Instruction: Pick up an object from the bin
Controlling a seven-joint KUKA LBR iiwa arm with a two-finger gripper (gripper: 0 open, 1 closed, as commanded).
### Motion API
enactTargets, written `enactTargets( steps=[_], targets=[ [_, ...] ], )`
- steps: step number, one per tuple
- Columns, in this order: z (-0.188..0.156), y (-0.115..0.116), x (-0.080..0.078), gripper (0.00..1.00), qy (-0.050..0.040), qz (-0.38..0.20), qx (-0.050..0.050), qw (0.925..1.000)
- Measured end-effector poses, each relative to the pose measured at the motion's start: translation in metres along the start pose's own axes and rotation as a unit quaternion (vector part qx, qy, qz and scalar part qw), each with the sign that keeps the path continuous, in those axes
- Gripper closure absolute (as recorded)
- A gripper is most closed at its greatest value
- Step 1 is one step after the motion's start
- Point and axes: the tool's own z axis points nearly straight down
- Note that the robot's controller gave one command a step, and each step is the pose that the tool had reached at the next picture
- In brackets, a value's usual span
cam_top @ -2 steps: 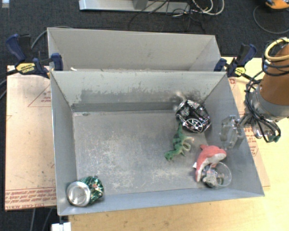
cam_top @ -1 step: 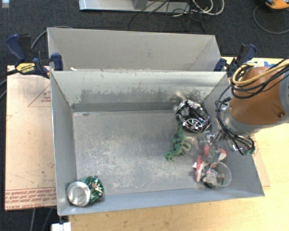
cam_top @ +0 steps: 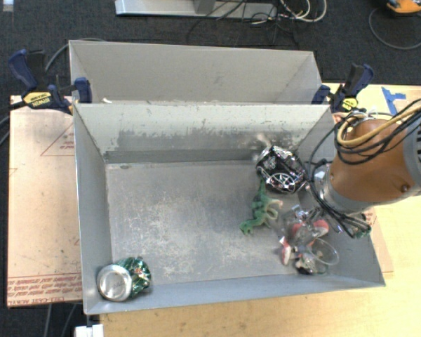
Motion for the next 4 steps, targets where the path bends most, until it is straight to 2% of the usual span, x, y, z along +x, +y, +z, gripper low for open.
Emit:
enactTargets(
  steps=[1,2,3,4],
  targets=[
    [0.013,-0.026,0.007,1.0,0.0104,-0.001,-0.003,0.9999],
    [-0.088,-0.018,-0.001,1.0,0.0052,0.011,-0.002,0.9999],
    [-0.016,-0.047,-0.033,0.0,0.0047,-0.293,-0.009,0.9562],
    [-0.017,-0.047,-0.033,0.0,0.0048,-0.293,-0.009,0.956]
  ],
)
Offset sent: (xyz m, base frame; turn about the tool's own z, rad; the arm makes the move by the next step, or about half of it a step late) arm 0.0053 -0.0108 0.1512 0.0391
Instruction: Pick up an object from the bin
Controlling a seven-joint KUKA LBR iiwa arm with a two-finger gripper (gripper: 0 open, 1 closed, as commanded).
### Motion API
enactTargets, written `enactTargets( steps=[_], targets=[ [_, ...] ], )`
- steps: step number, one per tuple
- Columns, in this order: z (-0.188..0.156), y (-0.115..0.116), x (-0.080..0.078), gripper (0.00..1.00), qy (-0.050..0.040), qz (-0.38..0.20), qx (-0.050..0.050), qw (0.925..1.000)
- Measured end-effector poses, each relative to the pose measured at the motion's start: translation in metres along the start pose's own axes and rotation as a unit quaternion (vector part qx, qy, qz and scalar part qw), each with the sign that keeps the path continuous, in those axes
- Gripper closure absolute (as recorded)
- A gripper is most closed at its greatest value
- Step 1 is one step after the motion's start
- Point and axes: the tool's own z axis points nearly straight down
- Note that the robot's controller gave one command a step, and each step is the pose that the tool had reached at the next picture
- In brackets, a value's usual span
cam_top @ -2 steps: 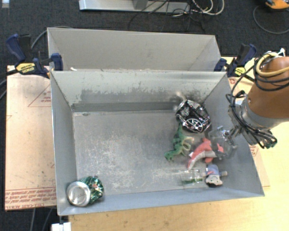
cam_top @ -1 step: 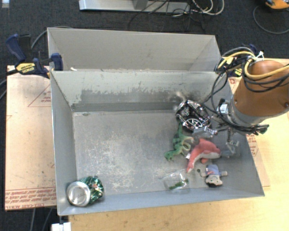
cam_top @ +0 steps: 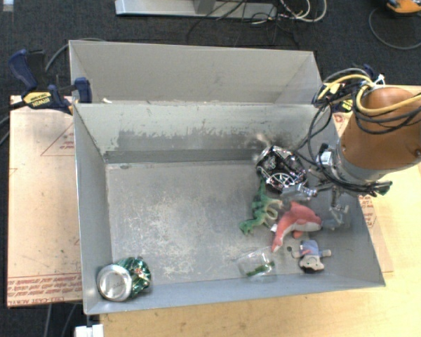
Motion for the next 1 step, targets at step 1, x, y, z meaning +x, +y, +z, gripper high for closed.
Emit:
enactTargets(
  steps=[1],
  targets=[
    [0.0421,0.0271,-0.0049,0.0,-0.005,0.008,-0.001,1.0]
  ],
)
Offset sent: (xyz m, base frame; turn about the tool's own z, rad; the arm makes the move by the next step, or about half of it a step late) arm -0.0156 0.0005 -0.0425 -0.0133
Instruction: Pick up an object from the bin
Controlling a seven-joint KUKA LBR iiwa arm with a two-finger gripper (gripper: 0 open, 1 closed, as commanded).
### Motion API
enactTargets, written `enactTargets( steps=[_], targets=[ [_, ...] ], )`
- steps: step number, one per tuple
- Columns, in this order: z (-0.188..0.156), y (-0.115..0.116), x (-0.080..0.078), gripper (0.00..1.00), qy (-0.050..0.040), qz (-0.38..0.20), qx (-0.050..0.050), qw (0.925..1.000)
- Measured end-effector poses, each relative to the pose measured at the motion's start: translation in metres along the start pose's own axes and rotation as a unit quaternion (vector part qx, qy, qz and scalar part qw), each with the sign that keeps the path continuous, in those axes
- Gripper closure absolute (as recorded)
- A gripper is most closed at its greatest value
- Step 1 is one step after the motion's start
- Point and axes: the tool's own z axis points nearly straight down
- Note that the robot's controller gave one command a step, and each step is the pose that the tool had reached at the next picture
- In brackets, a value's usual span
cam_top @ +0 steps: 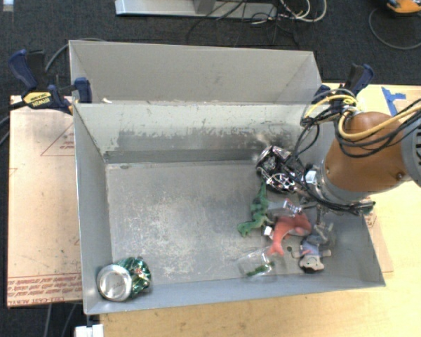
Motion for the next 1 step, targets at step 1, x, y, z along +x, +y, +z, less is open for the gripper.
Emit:
enactTargets(
  steps=[1],
  targets=[
    [-0.0003,-0.0115,0.0089,1.0,0.0016,-0.014,-0.001,0.9999]
  ],
)
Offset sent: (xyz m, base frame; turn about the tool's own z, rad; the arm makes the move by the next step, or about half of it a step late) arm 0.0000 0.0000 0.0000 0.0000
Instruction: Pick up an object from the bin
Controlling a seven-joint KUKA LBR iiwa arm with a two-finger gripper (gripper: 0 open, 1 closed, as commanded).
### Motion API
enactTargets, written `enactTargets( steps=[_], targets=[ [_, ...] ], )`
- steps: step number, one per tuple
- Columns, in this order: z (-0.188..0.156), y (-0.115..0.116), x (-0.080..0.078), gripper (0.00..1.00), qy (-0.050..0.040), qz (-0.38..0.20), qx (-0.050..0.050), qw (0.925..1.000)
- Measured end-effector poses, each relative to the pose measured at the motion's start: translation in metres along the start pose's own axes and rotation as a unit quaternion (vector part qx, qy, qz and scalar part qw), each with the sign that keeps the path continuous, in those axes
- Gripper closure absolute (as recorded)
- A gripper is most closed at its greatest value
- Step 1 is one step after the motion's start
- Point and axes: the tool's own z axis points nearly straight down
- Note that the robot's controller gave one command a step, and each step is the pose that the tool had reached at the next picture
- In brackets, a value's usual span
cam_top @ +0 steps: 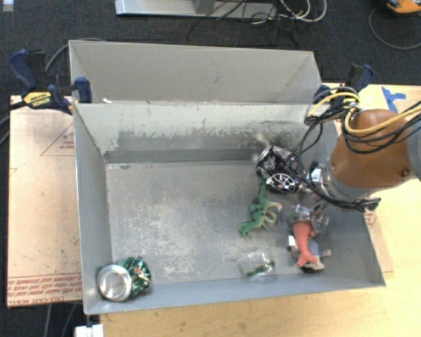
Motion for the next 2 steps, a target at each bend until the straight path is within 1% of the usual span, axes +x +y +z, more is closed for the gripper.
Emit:
enactTargets(
  steps=[1,2],
  targets=[
    [0.0,0.0,0.0,1.0,-0.0002,0.0,0.0,1.0],
    [-0.024,-0.003,-0.002,1.0,-0.0018,0.012,0.001,0.9999]
  ],
)
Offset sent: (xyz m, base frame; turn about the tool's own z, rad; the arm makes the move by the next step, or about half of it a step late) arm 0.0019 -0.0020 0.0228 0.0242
